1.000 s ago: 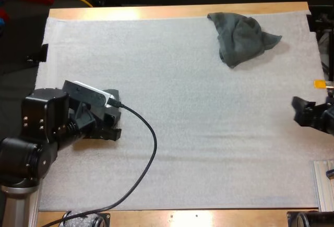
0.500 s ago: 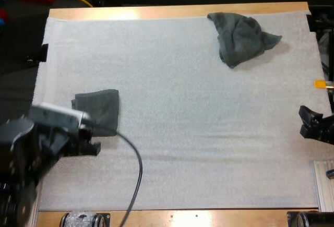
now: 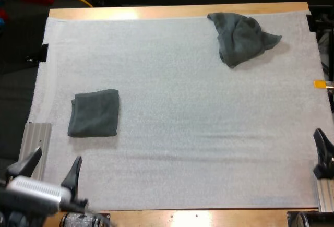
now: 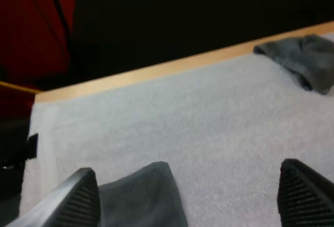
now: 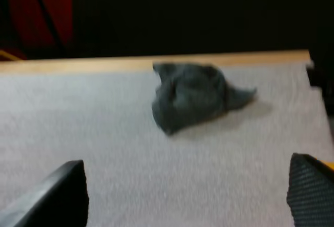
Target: Pick towel from pile, fold and stack
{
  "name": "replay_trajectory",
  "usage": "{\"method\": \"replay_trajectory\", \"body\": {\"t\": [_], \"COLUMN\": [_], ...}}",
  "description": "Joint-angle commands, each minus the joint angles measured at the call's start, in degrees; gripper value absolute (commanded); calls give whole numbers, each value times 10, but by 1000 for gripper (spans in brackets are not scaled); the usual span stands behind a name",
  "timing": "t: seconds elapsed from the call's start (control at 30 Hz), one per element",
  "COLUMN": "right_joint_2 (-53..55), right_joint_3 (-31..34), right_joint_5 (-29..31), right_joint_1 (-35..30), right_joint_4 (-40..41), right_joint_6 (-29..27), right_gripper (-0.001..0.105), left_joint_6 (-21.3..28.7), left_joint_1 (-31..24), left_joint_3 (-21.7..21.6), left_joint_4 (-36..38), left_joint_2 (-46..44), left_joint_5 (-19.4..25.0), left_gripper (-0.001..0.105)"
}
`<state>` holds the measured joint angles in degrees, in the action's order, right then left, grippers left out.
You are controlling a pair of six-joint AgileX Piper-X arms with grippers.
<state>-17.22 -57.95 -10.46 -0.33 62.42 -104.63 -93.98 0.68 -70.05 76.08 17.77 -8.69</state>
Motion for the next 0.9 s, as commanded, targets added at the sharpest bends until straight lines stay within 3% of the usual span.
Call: {"method": "replay_trajectory", "body": {"t": [0.0, 0.47, 0.7, 0.87], "right_joint_2": [16, 160, 190, 192], "right_joint_3": [-5, -5, -6, -6], "right_joint_5": [-1, -1, -1, -1], "right_joint_1": [-2, -2, -2, -2], "right_joint_4": [0, 6, 53, 67], "right_joint_6": [-5, 22, 29, 29], "right_gripper": [76, 76, 76, 76], "left_joint_6": [0, 0, 0, -1], "left_joint_1": [0, 0, 0, -2], "left_joint_3": [-2, -3, -4, -10], "left_joint_4": [5, 87, 115, 136], "left_joint_2": [-10, -175, -263, -269], "left_joint_5": [3, 3, 3, -1], "left_gripper": [68, 68, 68, 68]}}
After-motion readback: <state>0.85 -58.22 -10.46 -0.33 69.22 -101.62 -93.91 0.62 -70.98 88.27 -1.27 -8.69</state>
